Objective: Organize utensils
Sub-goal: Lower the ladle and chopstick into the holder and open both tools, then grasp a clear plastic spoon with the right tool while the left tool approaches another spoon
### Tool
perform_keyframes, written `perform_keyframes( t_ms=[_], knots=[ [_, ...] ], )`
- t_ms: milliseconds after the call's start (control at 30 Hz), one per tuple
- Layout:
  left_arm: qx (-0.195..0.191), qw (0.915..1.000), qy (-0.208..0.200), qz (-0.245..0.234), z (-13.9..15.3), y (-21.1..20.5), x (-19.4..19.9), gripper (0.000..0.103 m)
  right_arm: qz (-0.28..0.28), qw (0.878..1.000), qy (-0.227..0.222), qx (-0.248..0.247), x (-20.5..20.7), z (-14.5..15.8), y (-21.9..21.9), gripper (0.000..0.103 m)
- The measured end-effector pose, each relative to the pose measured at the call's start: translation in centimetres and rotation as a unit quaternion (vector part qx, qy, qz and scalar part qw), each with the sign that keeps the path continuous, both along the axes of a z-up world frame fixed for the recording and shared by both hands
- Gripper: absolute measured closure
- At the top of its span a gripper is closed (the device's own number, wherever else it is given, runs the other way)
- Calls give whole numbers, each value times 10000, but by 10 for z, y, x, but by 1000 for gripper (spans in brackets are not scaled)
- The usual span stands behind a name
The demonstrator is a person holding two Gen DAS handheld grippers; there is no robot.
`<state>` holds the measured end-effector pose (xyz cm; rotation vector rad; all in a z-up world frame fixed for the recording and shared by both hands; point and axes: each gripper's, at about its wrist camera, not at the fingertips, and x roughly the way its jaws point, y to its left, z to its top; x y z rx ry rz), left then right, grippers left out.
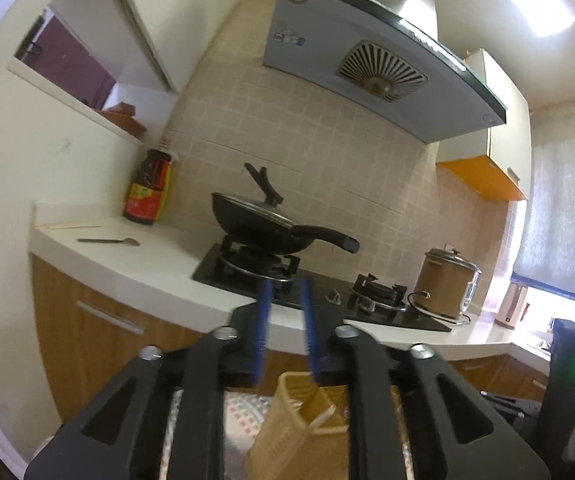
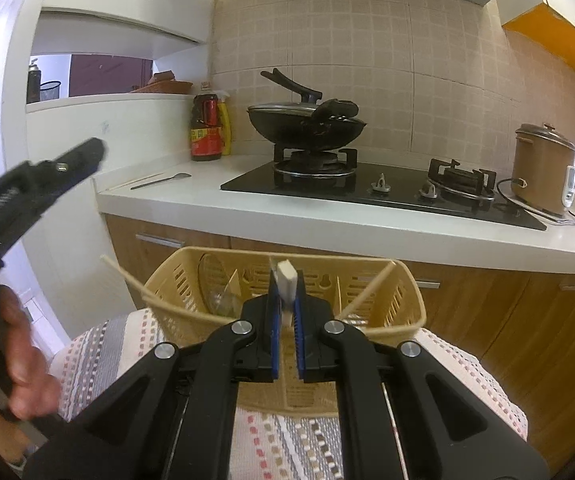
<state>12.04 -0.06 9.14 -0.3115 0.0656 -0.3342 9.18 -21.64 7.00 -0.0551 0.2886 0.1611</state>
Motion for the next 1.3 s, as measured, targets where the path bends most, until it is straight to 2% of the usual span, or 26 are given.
perform_keyframes(
  t_ms=[33, 67, 100, 133, 167, 200, 233, 367, 433, 567, 733, 800, 867, 900, 967, 1000, 1100, 1133, 1167, 1233, 1300],
  knots=[
    [62, 9999, 36, 87, -1, 5, -5, 65, 46, 9999, 48, 75, -4, 0, -2, 95],
    [127, 9996, 102, 220, -4, 11, -12, 57, 70, 9998, 81, 144, -8, 0, -4, 87],
    [132, 9995, 135, 268, -6, 16, -15, 56, 71, 9998, 109, 180, -11, 0, -6, 82],
    [138, 9992, 207, 305, -9, 23, -18, 52, 80, 9996, 141, 214, -15, 0, -7, 68],
    [174, 9986, 357, 335, -14, 30, -21, 48, 83, 9996, 145, 238, -19, 0, -8, 59],
    [218, 9980, 467, 369, -17, 34, -23, 45, 62, 9995, 108, 295, -25, 0, -11, 45],
    [278, 9970, 581, 427, -21, 38, -25, 39, 16, 9994, 77, 341, -31, 1, -13, 44],
    [658, 9919, 907, 601, -44, 52, -39, 30, -119, 9990, 152, 410, -56, -8, -23, 44],
    [848, 9883, 1111, 614, -56, 54, -43, 29, -185, 9984, 320, 429, -64, -18, -27, 44],
    [969, 9804, 1691, 294, -82, 55, -45, 29, -371, 9965, 601, 451, -67, -29, -28, 44],
    [934, 9722, 2141, -165, -104, 53, -53, 29, -212, 9960, 667, 560, -66, -15, -21, 50],
    [1084, 9646, 2375, -373, -111, 48, -55, 31, -121, 9954, 850, 422, -68, -18, -10, 55],
    [1214, 9562, 2600, -579, -117, 42, -55, 35, -15, 9930, 1155, 254, -69, -30, 0, 65],
    [1263, 9469, 2852, -776, -122, 39, -51, 37, 17, 9898, 1414, 160, -67, -40, 5, 68],
    [1263, 9342, 3181, -1002, -130, 33, -46, 46, 32, 9823, 1873, 48, -62, -58, 13, 74],
    [1232, 9254, 3395, -1150, -134, 30, -42, 48, 97, 9765, 2153, 43, -57, -69, 16, 76],
    [918, 9086, 3725, -1653, -144, 26, -37, 56, 256, 9622, 2710, 97, -48, -92, 22, 82],
    [778, 9006, 3864, -1831, -147, 24, -33, 60, 333, 9582, 2838, 152, -47, -97, 23, 82],
    [675, 8929, 4002, -1948, -150, 22, -31, 69, 488, 9531, 2974, 287, -47, -104, 24, 82],
    [605, 8885, 4094, -1980, -153, 19, -29, 73, 712, 9467, 3108, 449, -49, -111, 30, 82],
    [583, 8910, 4120, -1815, -154, 22, -27, 73, 761, 9475, 3099, 216, -53, -113, 43, 82]
  ],
)
